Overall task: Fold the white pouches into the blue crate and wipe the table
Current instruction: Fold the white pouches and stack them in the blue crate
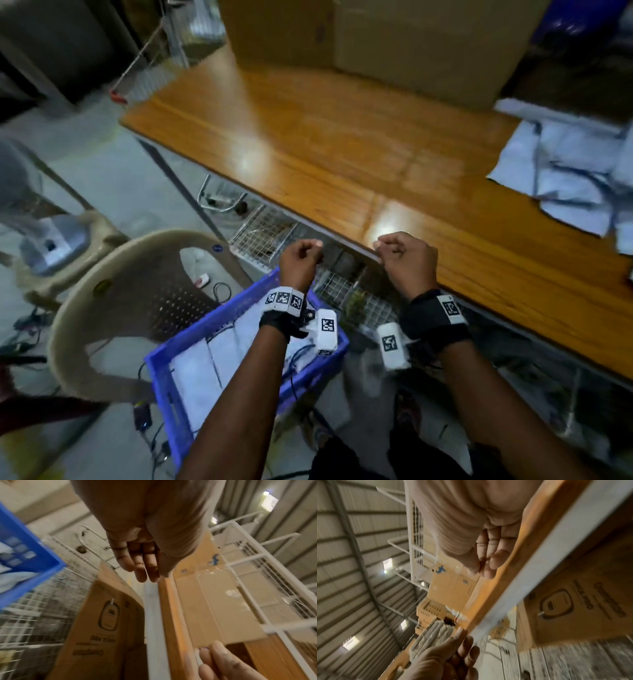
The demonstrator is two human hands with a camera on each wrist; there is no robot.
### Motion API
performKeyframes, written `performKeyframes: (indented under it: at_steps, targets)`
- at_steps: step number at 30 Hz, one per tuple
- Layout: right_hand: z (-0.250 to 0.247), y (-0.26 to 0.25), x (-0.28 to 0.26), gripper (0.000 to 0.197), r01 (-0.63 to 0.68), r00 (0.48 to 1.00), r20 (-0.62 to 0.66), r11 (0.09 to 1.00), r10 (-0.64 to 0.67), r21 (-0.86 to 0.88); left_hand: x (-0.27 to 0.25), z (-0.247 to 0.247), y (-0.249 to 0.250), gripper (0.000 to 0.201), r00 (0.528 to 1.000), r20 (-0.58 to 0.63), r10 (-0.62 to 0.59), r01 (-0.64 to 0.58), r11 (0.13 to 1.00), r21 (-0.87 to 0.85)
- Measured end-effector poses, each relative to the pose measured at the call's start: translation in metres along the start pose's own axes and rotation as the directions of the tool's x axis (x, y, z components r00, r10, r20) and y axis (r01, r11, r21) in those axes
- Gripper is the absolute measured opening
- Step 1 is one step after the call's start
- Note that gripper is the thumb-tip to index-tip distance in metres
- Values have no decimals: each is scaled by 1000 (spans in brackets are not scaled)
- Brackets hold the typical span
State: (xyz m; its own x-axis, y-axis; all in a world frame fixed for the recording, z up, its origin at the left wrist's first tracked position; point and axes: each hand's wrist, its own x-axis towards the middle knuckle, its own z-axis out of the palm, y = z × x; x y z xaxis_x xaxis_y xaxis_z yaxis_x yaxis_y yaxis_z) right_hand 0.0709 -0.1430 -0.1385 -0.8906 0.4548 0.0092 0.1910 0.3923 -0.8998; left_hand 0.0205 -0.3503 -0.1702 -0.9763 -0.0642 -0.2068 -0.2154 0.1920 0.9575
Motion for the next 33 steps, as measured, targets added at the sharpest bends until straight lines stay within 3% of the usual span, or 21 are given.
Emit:
performKeyframes:
  at_steps: [5, 7, 10, 13, 16, 19, 22, 24, 28, 30, 33]
  targets:
    - [-92, -2, 16, 11, -38, 981, -189, 999, 42, 26, -9, 69, 58, 29, 979, 96, 178, -185, 980, 71]
    - [-126, 8, 24, 14, -46, 969, -244, 998, 33, -49, -12, 93, 71, 25, 969, 129, 213, -229, 966, 124]
    - [-172, 22, 39, 18, -109, 957, -284, 985, 67, -134, -15, 119, 74, 14, 964, 177, 198, -229, 959, 170]
    - [-213, 31, 57, 32, -157, 949, -298, 974, 102, -166, -18, 132, 70, 29, 966, 194, 172, -221, 936, 273]
    - [-245, 40, 91, 42, -124, 952, -303, 962, 46, -243, -14, 134, 66, 37, 971, 187, 148, -210, 904, 372]
    - [-262, 42, 131, 50, -33, 956, -287, 944, -66, -328, -9, 132, 66, 40, 970, 197, 142, -203, 918, 340]
    - [-265, 33, 169, 52, -19, 956, -262, 864, -132, -504, -9, 130, 70, 41, 970, 197, 141, -200, 925, 322]
    - [-261, 28, 189, 58, -34, 969, -202, 733, -142, -679, -7, 130, 69, 42, 972, 206, 116, -179, 931, 320]
    - [-259, 34, 220, 60, -59, 997, -77, 509, -14, -859, -8, 129, 71, 42, 975, 207, 80, -136, 951, 278]
    - [-260, 41, 226, 48, -80, 995, -45, 480, 84, -874, -10, 129, 73, 42, 978, 191, 78, -131, 951, 279]
    - [-259, 43, 223, 31, -68, 997, -43, 450, 66, -890, -7, 128, 69, 42, 982, 171, 83, -133, 943, 307]
